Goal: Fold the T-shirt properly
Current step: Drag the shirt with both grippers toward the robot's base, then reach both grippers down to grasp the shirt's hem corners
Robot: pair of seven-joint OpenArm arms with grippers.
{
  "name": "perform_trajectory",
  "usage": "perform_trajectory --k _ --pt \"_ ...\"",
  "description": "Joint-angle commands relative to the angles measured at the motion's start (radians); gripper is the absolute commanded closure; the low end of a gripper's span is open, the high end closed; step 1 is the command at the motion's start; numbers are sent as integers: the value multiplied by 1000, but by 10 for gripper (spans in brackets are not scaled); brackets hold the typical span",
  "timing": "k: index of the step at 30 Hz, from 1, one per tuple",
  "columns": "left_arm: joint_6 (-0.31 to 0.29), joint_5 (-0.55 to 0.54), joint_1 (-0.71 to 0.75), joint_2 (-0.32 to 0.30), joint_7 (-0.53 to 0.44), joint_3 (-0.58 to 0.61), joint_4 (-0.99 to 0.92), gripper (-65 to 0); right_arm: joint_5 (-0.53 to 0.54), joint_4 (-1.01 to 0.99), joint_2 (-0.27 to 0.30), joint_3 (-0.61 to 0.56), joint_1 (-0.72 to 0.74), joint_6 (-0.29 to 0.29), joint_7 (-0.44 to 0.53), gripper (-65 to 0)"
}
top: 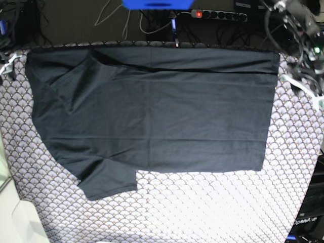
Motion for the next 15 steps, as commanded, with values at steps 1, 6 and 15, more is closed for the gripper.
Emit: perform_trajectory --k 1,6,15 --pt "3 -6 -19 -15 -19 -3 11 -327 8 13 25 8 18 -4 7 -302" --pt "3 -9 -116 -27 -28 5 2 -327 -2 12 25 4 141 -4 -83 -303" --pt "15 -6 -292 -84 -28 148 -179 -328 -300 -142 -40 -222 573 -4 -182 -327"
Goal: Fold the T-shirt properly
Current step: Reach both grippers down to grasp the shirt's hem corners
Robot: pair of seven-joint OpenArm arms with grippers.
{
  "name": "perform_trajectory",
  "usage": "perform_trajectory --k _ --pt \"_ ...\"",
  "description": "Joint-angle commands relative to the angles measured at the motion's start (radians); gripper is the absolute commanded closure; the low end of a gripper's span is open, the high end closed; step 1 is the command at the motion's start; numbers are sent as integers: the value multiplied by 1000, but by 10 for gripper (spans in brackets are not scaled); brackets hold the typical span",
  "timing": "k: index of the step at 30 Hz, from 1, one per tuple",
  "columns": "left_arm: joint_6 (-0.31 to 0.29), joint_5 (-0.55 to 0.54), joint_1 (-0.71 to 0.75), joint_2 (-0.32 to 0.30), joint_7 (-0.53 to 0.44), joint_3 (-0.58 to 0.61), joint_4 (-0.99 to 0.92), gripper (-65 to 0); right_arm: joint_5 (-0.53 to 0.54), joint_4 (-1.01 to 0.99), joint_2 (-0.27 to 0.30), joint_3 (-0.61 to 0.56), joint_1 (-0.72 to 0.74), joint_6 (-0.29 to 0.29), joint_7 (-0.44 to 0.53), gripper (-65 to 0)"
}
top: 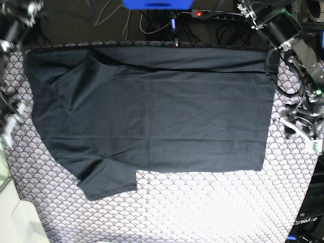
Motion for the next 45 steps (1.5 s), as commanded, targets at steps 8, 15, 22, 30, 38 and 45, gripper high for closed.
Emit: perform_trajectory --k 8,15,22,30,38,45 --pt "10 -10 -28 -6 -18 -3 73 -328 -61 -482 22 -180 384 -10 211 -344" --pt "57 -9 13 9 -20 -6 104 -328 -170 -919 21 -204 603 -10 502 -344" --pt "86 -10 47 22 -18 -6 170 -328 -217 -1094 21 -206 637 -10 693 -344" --pt "86 -12 82 25 -18 -6 219 -328 -222 -1094 19 -206 617 -10 699 -340" --pt "86 -10 84 40 -18 -6 219 -328 -224 -1088 -1 -207 574 -10 702 -339" --pt "86 -10 92 51 -18 -3 242 -328 -222 -1088 -8 -207 569 -10 717 -227"
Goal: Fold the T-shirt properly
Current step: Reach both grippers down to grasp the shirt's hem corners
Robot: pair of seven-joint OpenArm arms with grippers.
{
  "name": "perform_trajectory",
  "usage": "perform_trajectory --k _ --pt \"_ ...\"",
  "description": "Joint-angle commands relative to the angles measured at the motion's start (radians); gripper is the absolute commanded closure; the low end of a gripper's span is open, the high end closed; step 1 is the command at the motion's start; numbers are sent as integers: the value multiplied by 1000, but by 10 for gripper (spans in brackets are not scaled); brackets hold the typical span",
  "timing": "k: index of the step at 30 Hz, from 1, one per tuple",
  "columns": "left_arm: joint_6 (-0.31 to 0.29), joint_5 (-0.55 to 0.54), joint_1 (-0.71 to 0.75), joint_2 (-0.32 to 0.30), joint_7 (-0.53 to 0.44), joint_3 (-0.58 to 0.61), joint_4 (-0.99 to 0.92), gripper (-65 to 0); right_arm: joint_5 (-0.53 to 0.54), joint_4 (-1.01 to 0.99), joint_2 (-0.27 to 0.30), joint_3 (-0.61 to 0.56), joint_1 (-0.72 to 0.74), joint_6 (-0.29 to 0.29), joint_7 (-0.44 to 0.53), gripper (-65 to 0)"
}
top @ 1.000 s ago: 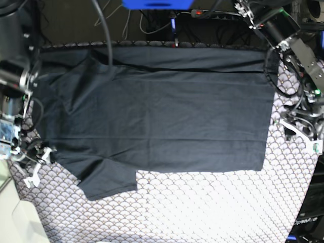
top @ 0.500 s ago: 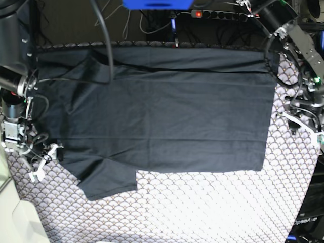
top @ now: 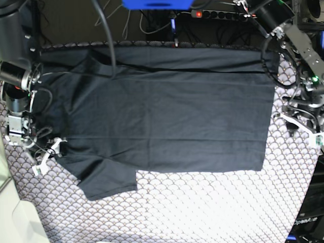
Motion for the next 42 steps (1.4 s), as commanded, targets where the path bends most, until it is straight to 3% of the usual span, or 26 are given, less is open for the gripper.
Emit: perform_trajectory --k 1,6,11,20,29,35,42 --pt "3 -10 -14 -11 -23 3 17 -328 7 12 0 0 24 0 20 -187" --pt "3 -14 -55 -9 -37 3 -22 -328 7 13 2 0 31 0 23 0" --pt "3 -14 -150 -9 -75 5 -136 -328 7 13 2 0 27 0 23 0" --pt "3 -5 -359 -22 -310 8 -569 -329 7 7 -1 0 22 0 23 0" --pt "7 -5 -508 -111 -540 87 -971 -329 7 12 -1 0 17 0 -18 0" --pt "165 -5 -562 -141 -681 156 -1164 -330 7 12 -1 0 17 0 -18 0" --pt "187 -8 -581 -155 -810 267 -1319 -330 7 12 -1 0 17 0 -18 0"
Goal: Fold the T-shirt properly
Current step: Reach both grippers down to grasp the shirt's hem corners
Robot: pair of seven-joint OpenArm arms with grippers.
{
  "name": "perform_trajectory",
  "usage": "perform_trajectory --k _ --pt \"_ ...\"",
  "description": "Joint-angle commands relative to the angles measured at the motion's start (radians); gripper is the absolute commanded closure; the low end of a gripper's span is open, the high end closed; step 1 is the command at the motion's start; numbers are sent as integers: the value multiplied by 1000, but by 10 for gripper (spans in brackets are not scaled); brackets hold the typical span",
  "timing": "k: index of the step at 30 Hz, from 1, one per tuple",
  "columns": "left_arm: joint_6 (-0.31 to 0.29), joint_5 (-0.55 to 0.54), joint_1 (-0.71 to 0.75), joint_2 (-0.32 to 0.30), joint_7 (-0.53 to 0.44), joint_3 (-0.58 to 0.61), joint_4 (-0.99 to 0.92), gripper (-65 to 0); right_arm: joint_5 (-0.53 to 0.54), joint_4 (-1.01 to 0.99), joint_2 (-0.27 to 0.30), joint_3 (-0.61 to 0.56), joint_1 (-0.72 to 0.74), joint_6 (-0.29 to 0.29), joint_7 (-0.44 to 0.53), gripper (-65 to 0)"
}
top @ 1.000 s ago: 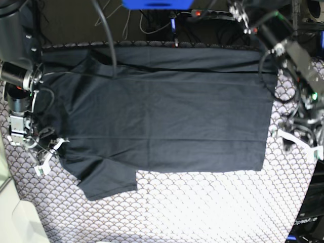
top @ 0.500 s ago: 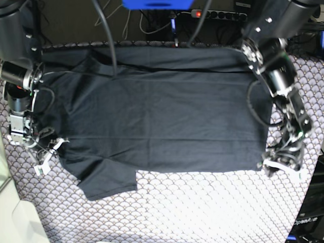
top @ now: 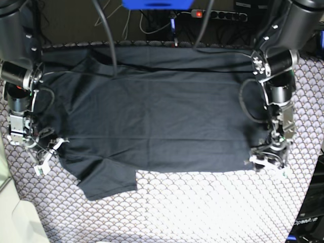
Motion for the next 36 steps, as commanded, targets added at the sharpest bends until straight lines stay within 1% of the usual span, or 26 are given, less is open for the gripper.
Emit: perform_trajectory --k 1,6,10,15,16,18,19,21,23,24,26,28,31,33,36 --pt "0 -6 -51 -14 -37 -3 -6 -330 -9 10 10 1 21 3 -12 0" --pt "0 -9 -92 -18 -68 -3 -124 -330 -9 10 10 1 21 3 -12 0" --pt "0 -6 -89 -18 -123 -3 -156 -330 -9 10 13 1 21 3 -12 0" --pt "1 -8 -94 -18 -164 -3 -218 -330 -9 10 13 1 21 3 -12 0" --pt "15 -8 -94 -18 -175 -3 -225 -330 -9 10 13 1 21 3 -12 0" --pt "67 -6 -89 -18 -184 0 -225 -330 -9 10 13 1 21 3 -12 0" --pt "79 -6 -88 -18 -184 -1 -225 -330 -9 10 13 1 21 3 -12 0" --pt "90 -8 -86 -18 -184 -3 -225 -343 -9 10 13 1 21 3 -12 0" --pt "84 -6 -86 -18 -184 2 -225 -340 -9 12 13 0 21 3 -12 0" --pt "84 -6 -86 -18 -180 2 -225 -328 -10 12 13 0 21 3 -12 0" --pt "84 -6 -86 -18 -178 2 -225 -282 -10 12 13 0 21 3 -12 0" --pt "84 -6 -86 -18 -177 2 -225 -219 -10 12 15 0 21 3 -12 0" --pt "84 -6 -86 -18 -177 2 -225 -141 -10 12 15 0 21 3 -14 0" --pt "84 -6 -86 -18 -175 2 -225 -120 -10 12 15 0 21 3 -14 0" --pt "84 -6 -86 -18 -147 2 -225 -117 -10 12 18 0 21 3 -34 0"
